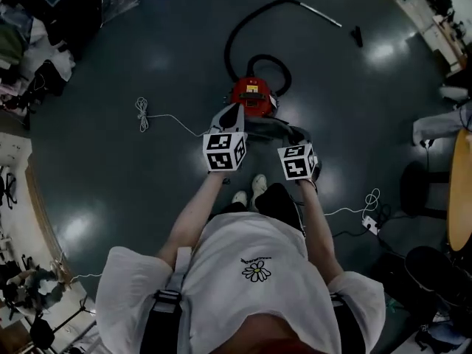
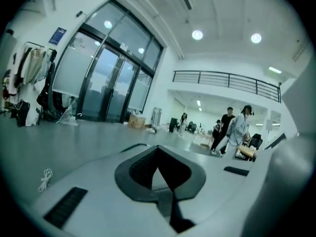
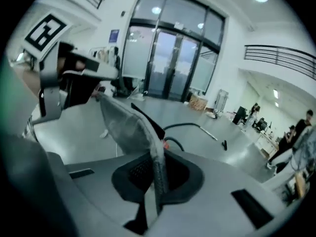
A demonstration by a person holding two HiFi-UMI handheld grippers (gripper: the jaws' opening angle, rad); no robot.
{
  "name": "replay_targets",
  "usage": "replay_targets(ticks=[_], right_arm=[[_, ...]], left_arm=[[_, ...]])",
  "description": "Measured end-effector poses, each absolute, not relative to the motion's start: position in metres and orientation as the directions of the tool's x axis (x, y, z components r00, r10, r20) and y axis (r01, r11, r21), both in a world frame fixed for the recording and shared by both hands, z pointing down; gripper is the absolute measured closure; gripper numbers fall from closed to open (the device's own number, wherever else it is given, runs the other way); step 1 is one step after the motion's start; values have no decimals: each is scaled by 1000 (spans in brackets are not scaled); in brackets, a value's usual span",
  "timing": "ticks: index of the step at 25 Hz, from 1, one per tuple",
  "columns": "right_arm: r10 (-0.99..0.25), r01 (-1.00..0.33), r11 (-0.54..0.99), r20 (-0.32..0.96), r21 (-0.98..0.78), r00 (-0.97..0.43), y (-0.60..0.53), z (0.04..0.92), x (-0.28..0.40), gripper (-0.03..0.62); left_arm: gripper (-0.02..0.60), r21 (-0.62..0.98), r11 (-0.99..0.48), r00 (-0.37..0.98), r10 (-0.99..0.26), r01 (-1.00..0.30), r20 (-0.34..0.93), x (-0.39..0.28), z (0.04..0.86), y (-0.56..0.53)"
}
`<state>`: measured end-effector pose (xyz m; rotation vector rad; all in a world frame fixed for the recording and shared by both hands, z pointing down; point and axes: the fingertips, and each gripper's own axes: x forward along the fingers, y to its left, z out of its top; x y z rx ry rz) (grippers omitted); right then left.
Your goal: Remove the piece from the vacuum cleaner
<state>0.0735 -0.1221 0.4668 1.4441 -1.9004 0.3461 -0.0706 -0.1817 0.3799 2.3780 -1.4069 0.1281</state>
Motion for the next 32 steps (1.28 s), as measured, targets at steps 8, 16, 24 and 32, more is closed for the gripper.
replay_targets(ticks=[8,16,24,32], right_arm=[[-946,-987,152,298,57,-128,-126,284,89,571],[-995,-992,65,85,109,-56,-101,193,127,571],[-997,-998,58,60,13,-57,-94,188,143,571],[-997,-998,57,55,-17,-58,-94,184,141,571]], left_arm=[[581,257,-429,427,-902,-866,-68,-78,225,-157],[581,241,-442,407,-895,-864,-181,-64,165,-135],[581,197,-460,414,-880,-866,-232,-54,143,-128],[583,183,-458,416,-880,-870,-228,-54,141,-129]])
